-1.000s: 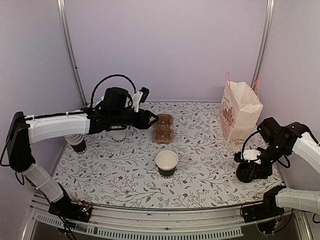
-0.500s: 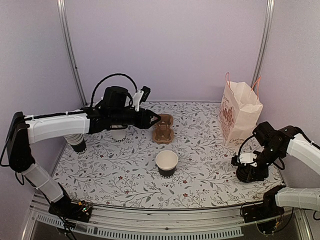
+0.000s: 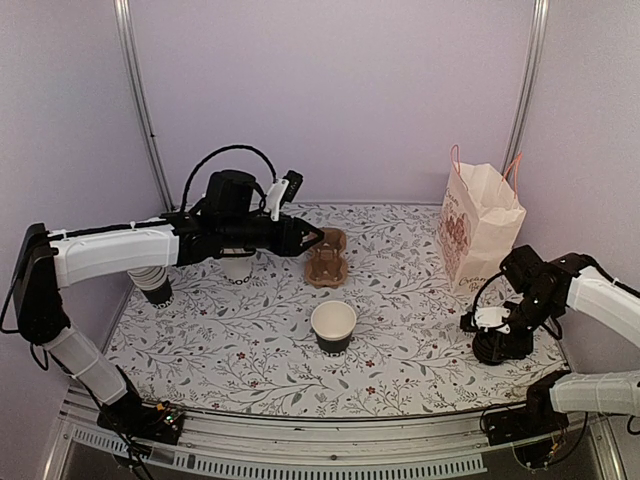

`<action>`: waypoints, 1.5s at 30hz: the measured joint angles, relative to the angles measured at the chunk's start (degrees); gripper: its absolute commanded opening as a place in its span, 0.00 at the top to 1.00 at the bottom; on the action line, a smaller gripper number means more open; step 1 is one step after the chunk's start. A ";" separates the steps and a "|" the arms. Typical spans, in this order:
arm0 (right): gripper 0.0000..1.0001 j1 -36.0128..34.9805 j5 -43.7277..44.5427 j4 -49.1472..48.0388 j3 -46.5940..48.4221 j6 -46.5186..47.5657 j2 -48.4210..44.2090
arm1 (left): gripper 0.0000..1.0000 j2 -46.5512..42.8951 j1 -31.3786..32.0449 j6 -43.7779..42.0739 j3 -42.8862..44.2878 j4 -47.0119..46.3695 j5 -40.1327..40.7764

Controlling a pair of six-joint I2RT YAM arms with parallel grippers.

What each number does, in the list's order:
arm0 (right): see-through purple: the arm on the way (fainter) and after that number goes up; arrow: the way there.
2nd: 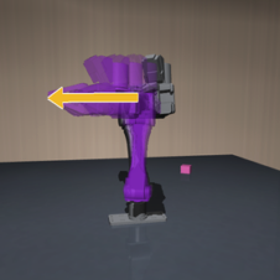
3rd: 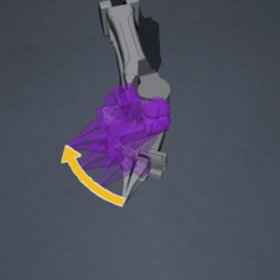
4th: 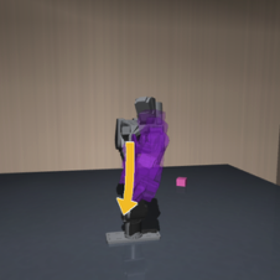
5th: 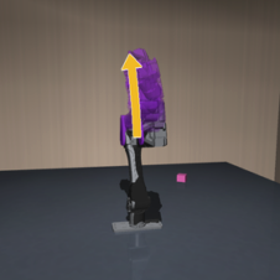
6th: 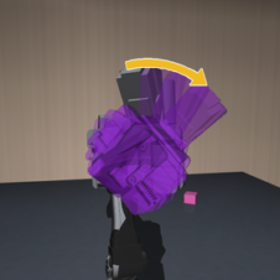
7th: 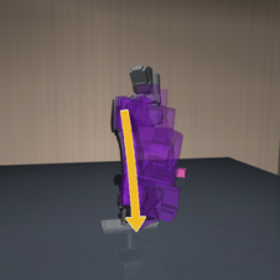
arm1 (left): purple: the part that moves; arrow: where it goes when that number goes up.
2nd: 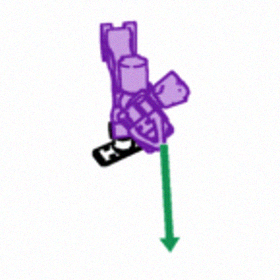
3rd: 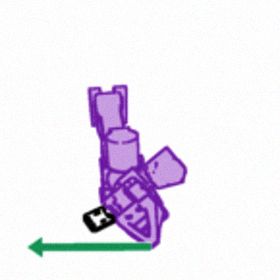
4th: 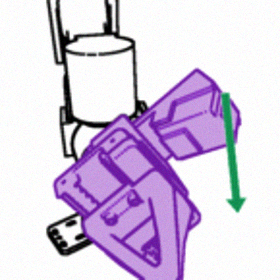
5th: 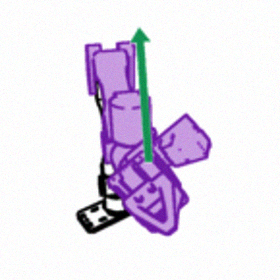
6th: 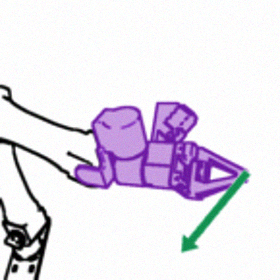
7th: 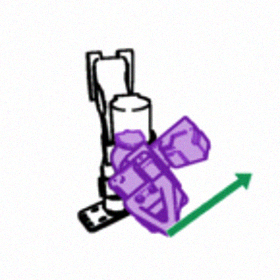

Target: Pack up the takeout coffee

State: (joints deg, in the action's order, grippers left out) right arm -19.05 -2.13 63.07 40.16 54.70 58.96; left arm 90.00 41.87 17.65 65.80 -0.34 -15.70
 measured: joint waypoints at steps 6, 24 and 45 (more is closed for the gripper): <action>0.56 0.00 -0.02 -0.46 0.00 0.39 2.27 | 0.48 0.00 -0.02 -0.07 0.00 0.04 -0.20; 0.75 0.00 -0.04 -1.64 0.00 0.63 4.44 | 0.48 -0.13 -0.26 -0.04 0.07 0.17 -1.90; 0.95 0.00 -1.62 3.58 3.43 0.17 3.39 | 0.47 -0.52 -0.26 -0.11 0.07 0.20 -1.92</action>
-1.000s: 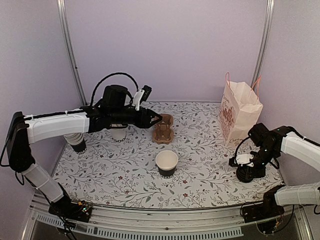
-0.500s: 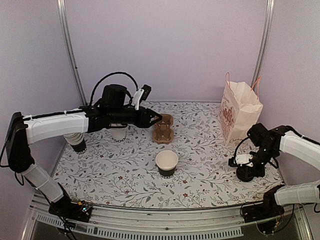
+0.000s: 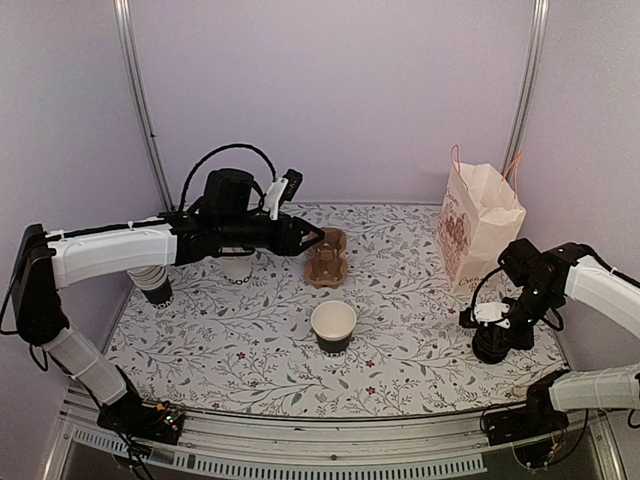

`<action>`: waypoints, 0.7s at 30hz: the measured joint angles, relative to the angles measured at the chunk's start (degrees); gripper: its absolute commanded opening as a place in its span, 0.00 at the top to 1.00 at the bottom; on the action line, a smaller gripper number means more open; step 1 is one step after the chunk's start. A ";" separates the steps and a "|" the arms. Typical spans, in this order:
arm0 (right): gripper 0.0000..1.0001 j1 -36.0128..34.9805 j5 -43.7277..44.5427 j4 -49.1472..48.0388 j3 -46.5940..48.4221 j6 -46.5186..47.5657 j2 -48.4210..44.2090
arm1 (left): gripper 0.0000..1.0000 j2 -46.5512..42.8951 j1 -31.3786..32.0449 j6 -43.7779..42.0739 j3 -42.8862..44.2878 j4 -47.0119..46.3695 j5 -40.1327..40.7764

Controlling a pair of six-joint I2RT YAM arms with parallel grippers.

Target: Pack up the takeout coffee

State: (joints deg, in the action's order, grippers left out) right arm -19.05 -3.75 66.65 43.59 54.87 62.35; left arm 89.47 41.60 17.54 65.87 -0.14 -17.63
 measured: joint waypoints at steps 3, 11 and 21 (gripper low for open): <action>0.96 0.00 -0.87 0.92 1.46 -0.04 -0.39 | 0.46 0.00 0.00 -0.11 0.15 0.02 -0.07; 0.97 0.11 -2.36 2.64 1.66 -1.07 -0.52 | 0.46 0.46 -0.02 -0.13 1.38 1.44 -1.46; 0.96 5.53 -4.81 5.97 8.48 -2.14 6.25 | 0.44 1.73 -0.04 -0.13 1.73 2.62 -2.56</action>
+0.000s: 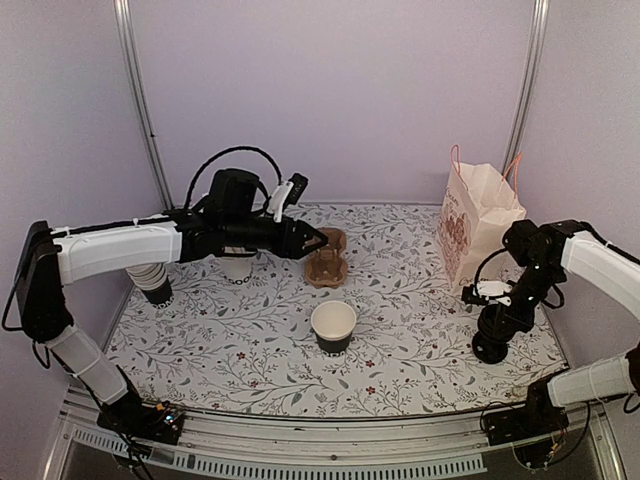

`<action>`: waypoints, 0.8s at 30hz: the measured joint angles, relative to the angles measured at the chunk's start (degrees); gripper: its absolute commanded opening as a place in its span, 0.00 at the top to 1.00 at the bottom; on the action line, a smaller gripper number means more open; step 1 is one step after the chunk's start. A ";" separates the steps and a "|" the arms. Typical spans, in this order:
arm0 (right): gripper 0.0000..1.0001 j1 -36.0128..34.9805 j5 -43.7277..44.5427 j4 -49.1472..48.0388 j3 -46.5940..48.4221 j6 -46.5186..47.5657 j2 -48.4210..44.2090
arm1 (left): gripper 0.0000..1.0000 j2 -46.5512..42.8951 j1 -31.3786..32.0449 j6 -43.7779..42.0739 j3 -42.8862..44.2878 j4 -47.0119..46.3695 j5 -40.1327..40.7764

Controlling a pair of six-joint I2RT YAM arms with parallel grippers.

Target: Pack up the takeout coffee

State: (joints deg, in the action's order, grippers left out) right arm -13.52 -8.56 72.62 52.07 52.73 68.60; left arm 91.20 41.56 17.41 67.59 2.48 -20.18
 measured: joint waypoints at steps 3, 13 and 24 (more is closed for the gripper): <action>0.98 1.16 0.26 -1.62 1.55 -0.79 2.05 | 0.42 0.37 0.00 0.02 0.26 0.13 -0.37; 0.97 6.12 8.15 -9.07 -3.02 -0.50 1.11 | 0.41 0.79 0.00 0.02 0.87 0.48 -1.16; 0.95 12.59 11.04 -17.18 -5.03 -0.55 5.03 | 0.42 1.75 0.00 0.00 1.75 1.55 -2.54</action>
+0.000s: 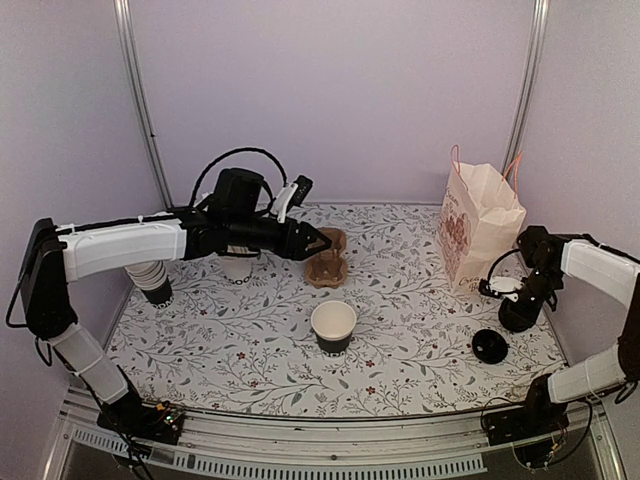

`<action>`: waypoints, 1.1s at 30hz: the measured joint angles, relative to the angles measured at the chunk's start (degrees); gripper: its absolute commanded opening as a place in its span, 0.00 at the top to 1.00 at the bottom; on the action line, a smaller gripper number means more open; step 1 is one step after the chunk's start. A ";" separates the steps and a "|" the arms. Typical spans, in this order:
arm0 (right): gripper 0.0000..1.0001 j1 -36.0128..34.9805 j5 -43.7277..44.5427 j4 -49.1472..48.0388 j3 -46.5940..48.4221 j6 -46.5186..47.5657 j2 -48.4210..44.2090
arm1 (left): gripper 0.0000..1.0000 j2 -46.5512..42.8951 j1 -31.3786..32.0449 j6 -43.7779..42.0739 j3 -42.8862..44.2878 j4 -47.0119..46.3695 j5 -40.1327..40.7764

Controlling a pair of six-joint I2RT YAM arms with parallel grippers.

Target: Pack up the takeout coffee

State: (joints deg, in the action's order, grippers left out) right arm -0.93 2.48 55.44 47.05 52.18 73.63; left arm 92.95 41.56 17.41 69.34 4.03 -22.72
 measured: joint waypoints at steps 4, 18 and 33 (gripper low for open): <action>0.90 0.24 -0.50 -1.01 -0.39 -0.55 1.60 | 0.42 0.02 0.00 0.00 0.07 0.28 -0.48; 0.65 0.20 -8.48 2.16 -0.66 -0.66 -1.07 | 0.42 0.04 0.00 -0.02 0.68 1.20 -0.87; 0.58 -9.75 -9.38 4.15 -13.62 11.17 -13.44 | 0.42 1.75 0.00 -0.46 0.72 1.44 -0.35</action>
State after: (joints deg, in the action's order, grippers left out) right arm -10.68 -6.90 59.59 33.43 63.35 60.18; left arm 94.70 41.56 16.95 70.06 5.48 -23.07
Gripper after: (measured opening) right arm 0.425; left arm 0.581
